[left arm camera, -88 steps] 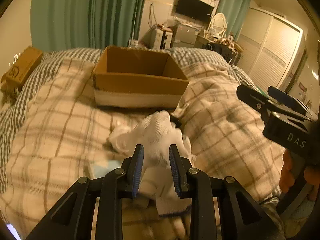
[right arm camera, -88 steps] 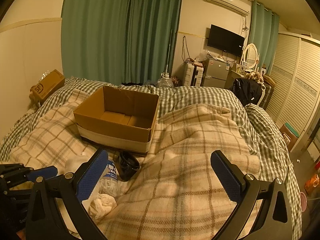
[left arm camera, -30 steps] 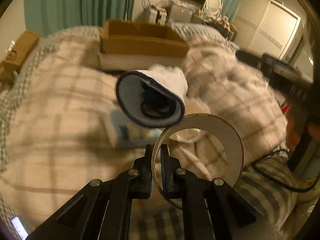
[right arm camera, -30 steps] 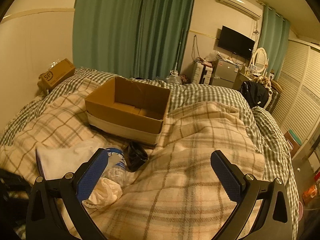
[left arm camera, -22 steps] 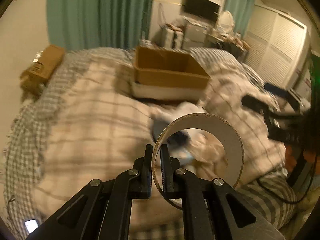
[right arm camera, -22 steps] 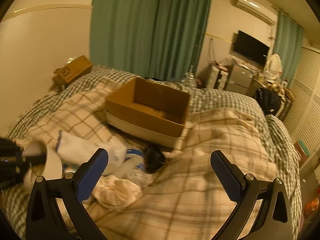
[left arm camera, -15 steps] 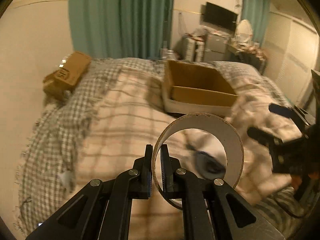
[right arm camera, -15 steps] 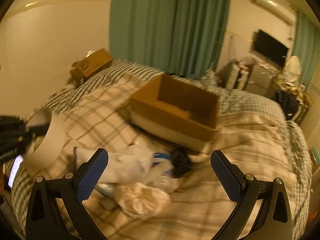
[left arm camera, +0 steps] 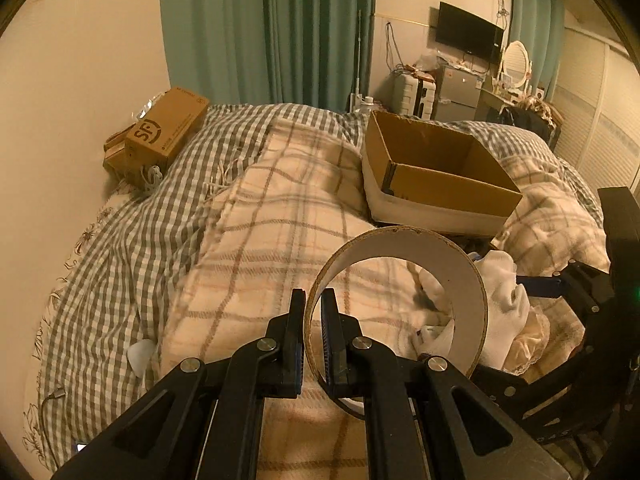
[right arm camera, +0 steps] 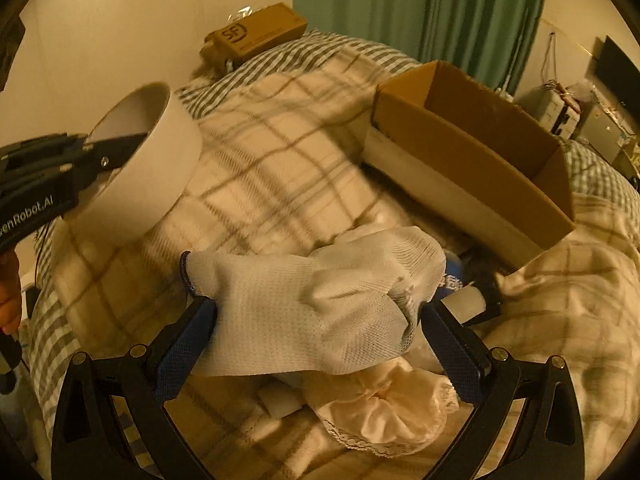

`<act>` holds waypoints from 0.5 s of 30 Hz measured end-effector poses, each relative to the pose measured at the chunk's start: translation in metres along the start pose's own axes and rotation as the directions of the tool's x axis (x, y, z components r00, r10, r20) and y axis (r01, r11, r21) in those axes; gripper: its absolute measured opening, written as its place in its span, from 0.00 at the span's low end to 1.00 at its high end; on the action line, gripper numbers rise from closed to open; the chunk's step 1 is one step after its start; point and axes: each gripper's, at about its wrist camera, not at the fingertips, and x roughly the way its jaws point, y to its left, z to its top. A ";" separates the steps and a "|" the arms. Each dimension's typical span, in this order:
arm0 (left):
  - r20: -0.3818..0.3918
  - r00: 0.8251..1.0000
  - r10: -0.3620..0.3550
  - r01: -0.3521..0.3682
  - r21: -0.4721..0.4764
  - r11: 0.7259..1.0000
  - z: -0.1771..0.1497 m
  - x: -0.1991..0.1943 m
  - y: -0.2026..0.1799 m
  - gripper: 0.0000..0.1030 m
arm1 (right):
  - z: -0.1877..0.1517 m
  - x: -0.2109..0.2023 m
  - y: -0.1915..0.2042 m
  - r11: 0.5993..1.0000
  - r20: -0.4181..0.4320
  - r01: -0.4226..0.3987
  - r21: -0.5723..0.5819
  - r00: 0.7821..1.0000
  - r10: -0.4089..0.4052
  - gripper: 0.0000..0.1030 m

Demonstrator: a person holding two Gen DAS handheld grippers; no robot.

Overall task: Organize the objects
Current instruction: 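Grasp the white glove with the right gripper while the left gripper holds the tape roll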

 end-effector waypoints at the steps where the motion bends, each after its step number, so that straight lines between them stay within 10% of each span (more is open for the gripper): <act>1: 0.001 1.000 -0.002 0.002 -0.001 1.000 0.000 0.000 0.000 0.07 | 0.000 0.000 0.001 1.000 0.000 0.000 -0.004 1.000 0.000 0.96; 15: 0.033 0.998 -0.053 0.053 -0.014 0.998 0.023 -0.013 -0.006 0.07 | 0.001 -0.045 -0.002 0.999 0.140 0.036 -0.032 0.990 -0.031 0.52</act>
